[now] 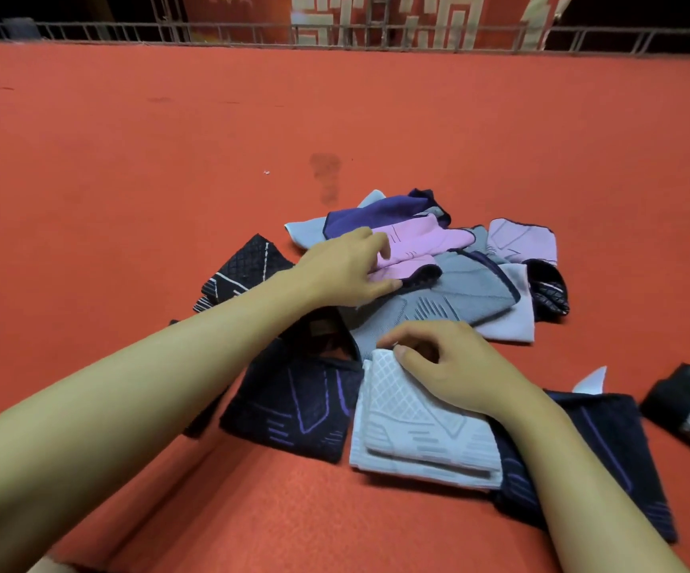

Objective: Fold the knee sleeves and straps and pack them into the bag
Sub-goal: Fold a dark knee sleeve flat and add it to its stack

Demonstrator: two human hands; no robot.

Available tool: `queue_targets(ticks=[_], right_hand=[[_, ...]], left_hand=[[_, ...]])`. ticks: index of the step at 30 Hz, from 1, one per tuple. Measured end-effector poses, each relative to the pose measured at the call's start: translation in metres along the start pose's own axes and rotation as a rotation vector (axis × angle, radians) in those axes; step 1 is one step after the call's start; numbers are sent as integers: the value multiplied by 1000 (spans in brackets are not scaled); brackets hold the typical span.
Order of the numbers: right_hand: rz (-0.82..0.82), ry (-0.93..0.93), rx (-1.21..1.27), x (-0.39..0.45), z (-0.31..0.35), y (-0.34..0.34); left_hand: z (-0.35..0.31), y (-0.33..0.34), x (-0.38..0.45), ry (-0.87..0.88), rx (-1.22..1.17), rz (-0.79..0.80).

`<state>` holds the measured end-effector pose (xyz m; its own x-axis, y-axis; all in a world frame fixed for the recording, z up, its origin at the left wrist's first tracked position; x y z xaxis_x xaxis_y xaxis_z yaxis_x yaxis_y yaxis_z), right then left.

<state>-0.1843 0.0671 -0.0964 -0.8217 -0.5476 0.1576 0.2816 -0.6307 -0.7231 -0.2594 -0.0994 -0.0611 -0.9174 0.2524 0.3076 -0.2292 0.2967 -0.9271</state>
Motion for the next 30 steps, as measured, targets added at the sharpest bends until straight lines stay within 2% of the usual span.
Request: queue_targets(ticks=[4,6,7,9,11,13,15,16,18,21,24,27,28,30], right_hand=[[-20,9,3,1,-7,-2],[-79,47,27,3,-13,-6],[-130,70,50,3,-16,-9],[-265,121,160,5,-21,-17],[-428,202,351,6,-29,-28],[-539,291,588,4,-36,-37],[-516,313,760,5,-39,-38],[-477,300,748,5,-39,-36],[-432,233,538,3,-36,-33],[-528,191,192,0,-36,-41],[-648,228,162,-3,-37,-54],[-694,276,339,-3,-42,-52],[-706,286,491,-2,-45,-50],[-673,334,943,1,-51,-44]], left_hand=[[5,7,17,-132,59,-96],[9,1,20,-219,-93,-199],[7,-4,18,-250,-273,-257],[-6,-8,11,-333,-886,-329],[-33,-2,1,-397,-1450,-218],[-55,18,-10,-430,-1677,-35],[-59,38,-14,-485,-1652,1],[-56,46,-16,-507,-1609,-15],[-55,50,-18,-488,-1544,-32],[-53,43,-20,-355,-1461,12],[-50,40,-22,-236,-1415,111],[-53,45,-24,-233,-1385,180],[-57,45,-24,-257,-1479,218],[-61,46,-26,-405,-1828,361]])
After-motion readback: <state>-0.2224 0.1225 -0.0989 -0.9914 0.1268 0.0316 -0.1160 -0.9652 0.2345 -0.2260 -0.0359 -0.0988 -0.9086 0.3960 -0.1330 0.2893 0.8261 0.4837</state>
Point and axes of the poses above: each hand's wrist, its own x-axis towards the middle knuckle, its own y-axis out of the palm, z = x × y, the point moved 6 cm from there along x, towards the middle knuckle, and after that the axes turned 4 degrees about -z, right-handed, at the moved point
